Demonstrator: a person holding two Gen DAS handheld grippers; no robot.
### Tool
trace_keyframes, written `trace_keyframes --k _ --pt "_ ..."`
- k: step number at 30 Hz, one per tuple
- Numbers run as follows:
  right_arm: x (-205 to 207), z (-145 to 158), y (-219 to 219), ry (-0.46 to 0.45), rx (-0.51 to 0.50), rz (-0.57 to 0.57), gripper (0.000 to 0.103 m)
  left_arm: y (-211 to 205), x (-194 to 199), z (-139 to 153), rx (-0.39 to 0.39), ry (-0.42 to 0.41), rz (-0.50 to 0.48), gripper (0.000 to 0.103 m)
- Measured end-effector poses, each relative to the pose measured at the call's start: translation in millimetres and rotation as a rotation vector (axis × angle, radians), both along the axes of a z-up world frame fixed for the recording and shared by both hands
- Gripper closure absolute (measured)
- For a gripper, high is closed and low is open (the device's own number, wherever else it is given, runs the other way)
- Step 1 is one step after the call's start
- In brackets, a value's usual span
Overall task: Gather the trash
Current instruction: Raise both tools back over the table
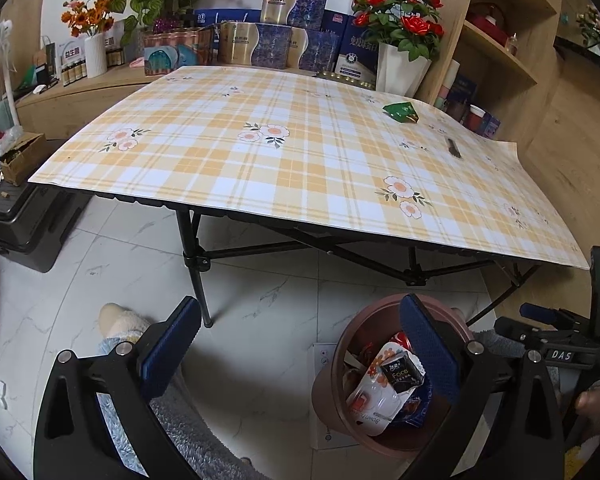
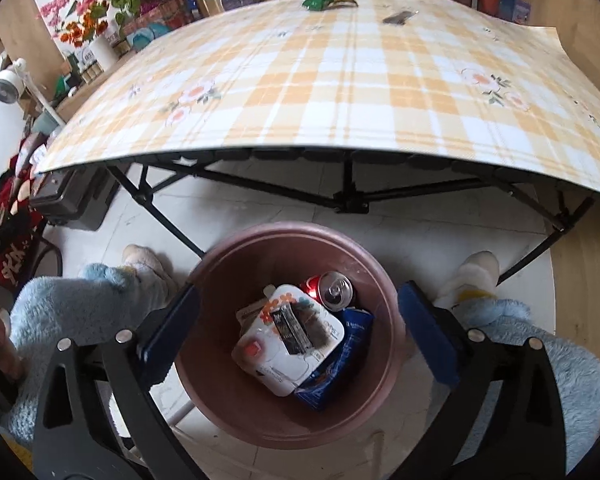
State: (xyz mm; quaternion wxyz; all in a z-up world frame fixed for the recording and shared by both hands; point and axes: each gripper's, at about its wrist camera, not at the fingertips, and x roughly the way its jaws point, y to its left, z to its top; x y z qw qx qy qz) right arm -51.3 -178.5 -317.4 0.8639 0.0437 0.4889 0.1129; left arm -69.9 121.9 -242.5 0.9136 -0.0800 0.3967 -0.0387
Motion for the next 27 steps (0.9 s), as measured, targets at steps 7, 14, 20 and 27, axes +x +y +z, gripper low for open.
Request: trace_keyframes --k 7,14,20,27 --pt "1 10 -7 -0.043 0.004 -0.021 0.006 -1 -1 0 -0.006 -0.001 -0.014 0.006" --pt "4 13 -17 -0.055 0.012 -0.057 0.006 -5 2 -2 0.008 0.013 -0.024 0.006" --pt "9 18 -29 -0.098 0.051 -0.072 0.006 -9 4 -2 0.018 0.021 -0.038 0.006" --pt "29 42 -57 -0.215 0.158 -0.089 0.006 -4 13 4 -0.012 0.027 -0.012 0.006"
